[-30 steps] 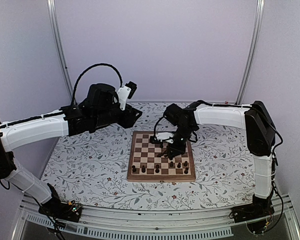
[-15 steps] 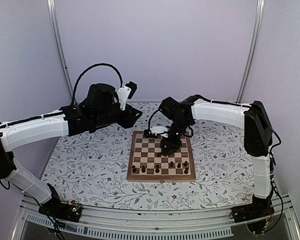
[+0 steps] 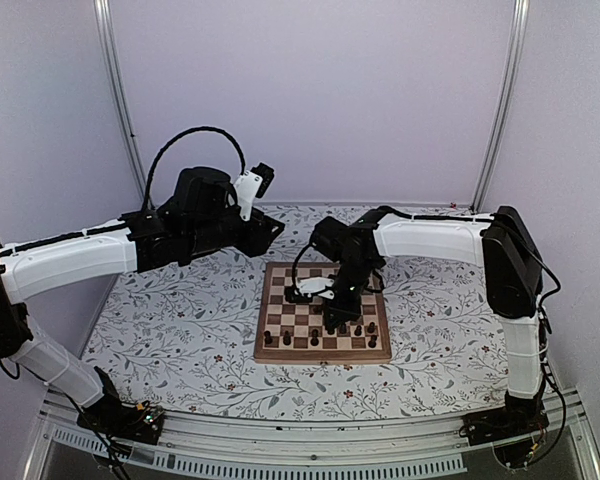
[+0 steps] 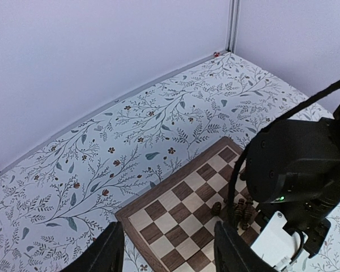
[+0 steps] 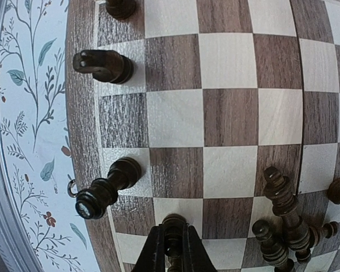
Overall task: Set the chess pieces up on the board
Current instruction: Place the chess piece on the chessboard.
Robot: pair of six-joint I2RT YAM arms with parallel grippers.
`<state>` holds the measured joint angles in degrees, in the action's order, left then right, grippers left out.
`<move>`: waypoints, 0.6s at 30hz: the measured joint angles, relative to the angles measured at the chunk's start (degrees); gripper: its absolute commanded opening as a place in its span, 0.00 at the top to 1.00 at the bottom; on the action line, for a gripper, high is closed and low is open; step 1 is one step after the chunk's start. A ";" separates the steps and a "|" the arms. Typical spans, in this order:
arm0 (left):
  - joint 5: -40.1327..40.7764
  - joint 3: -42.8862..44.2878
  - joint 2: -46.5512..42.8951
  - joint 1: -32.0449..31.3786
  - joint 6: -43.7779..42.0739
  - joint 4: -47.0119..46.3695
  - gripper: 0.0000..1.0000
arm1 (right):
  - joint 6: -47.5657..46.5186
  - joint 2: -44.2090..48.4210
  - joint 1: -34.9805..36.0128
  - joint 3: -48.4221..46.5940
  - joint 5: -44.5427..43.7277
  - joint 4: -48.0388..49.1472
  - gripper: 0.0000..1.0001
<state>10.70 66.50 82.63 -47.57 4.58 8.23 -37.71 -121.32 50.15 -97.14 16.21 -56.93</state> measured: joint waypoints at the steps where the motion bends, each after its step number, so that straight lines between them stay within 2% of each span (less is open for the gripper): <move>1: -0.02 0.00 0.00 0.00 0.00 0.00 0.45 | -0.07 0.00 0.09 0.00 0.00 0.00 0.91; 18: 0.00 0.02 0.00 0.00 -0.04 0.00 0.45 | -0.59 0.00 0.52 0.00 -0.79 0.22 0.70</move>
<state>10.70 66.52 82.63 -47.57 4.54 8.23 -38.30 -121.32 50.68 -97.14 15.42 -56.71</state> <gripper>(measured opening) 0.554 0.272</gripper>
